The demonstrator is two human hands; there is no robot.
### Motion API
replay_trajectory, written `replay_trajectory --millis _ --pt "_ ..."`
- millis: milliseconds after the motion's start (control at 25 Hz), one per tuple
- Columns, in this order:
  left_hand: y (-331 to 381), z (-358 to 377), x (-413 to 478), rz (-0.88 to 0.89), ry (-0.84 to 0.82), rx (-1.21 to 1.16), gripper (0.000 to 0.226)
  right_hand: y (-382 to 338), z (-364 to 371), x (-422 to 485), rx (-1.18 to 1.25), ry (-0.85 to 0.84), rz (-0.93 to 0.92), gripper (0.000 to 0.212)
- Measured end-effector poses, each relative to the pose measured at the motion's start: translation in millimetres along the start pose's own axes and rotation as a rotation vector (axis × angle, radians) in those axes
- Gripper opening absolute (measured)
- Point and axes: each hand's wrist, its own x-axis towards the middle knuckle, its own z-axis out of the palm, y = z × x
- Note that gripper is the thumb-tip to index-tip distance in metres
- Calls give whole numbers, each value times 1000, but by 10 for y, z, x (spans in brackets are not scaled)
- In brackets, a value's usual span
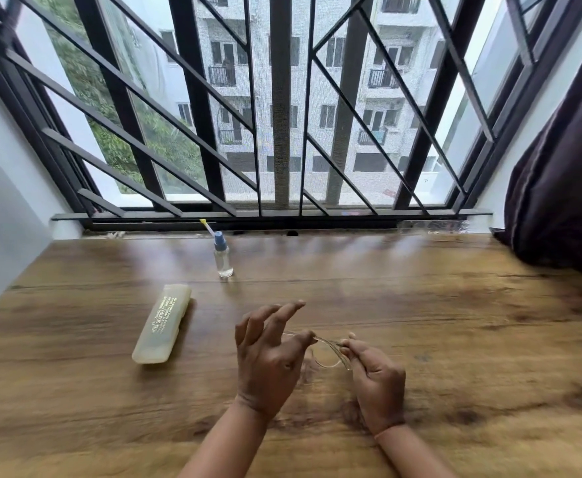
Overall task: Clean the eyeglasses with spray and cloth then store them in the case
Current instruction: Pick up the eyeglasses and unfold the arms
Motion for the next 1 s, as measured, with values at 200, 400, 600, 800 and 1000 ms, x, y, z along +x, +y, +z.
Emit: replay_trajectory --millis 200,400,600,800,1000 --pt "10 -107 19 -165 83 -37 10 -2 3 5 2 18 0 17" --pt "-33 -155 39 -290 160 -123 5 0 2 10 10 27 10 16" --pt "-81 -210 48 -349 194 -187 11 -4 -2 13 16 25 25 16" --pt "-118 -235 30 -449 226 -371 7 1 8 19 28 29 54 16" --pt "-105 -187 -45 -618 234 -538 20 8 14 10 42 30 67 18"
